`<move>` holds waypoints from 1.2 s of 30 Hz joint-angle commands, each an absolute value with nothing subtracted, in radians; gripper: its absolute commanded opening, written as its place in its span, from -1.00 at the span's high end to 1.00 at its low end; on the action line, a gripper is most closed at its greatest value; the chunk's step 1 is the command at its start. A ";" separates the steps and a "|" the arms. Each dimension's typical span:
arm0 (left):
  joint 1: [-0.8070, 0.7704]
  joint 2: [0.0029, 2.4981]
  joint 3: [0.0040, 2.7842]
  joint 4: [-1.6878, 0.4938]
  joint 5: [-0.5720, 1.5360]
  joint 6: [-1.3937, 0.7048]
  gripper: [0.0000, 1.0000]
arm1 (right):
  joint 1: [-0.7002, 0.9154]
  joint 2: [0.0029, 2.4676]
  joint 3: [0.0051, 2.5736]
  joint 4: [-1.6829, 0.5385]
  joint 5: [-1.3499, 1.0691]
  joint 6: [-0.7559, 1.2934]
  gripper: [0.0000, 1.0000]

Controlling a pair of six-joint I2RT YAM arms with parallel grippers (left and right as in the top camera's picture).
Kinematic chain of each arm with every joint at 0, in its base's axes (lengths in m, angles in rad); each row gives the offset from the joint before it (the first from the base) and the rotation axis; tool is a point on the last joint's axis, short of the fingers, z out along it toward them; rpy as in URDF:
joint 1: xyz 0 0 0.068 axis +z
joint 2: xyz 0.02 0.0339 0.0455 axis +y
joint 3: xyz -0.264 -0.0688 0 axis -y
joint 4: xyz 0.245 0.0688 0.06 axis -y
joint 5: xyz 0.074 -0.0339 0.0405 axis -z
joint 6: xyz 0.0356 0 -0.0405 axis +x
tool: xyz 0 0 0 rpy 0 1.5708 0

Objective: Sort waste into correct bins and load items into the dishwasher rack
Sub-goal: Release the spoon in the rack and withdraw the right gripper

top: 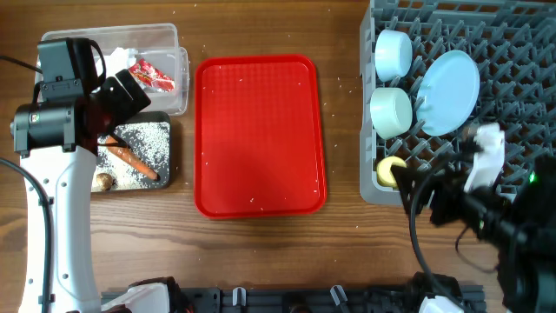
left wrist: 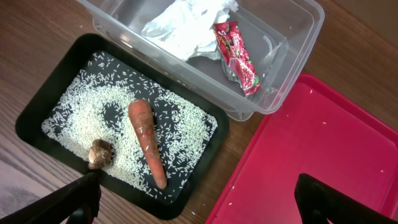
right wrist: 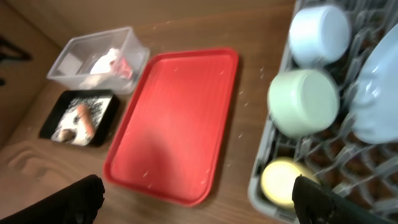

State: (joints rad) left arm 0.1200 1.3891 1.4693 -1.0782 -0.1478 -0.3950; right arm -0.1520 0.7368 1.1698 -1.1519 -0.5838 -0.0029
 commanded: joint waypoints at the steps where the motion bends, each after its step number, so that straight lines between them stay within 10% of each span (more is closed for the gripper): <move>1: 0.120 1.381 1.475 -1.078 -0.142 -0.404 -1.00 | -0.144 0.721 1.184 -1.210 -0.599 0.034 -1.00; 8: 0.120 1.381 1.475 -1.078 -0.142 -0.404 -1.00 | -0.144 0.723 1.163 -1.163 -0.490 -0.083 -0.99; 23: 0.120 1.381 1.475 -1.079 -0.142 -0.404 -1.00 | -0.108 0.413 0.335 -0.227 -0.542 0.087 -0.99; 36: 0.120 1.381 1.475 -1.078 -0.142 -0.404 -1.00 | 0.019 0.060 0.046 -0.075 -0.153 0.261 -0.99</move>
State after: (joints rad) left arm 0.1200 1.3891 1.4693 -1.0782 -0.1474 -0.3954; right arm 0.0055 0.1024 0.0757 -0.1261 -0.1989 0.2691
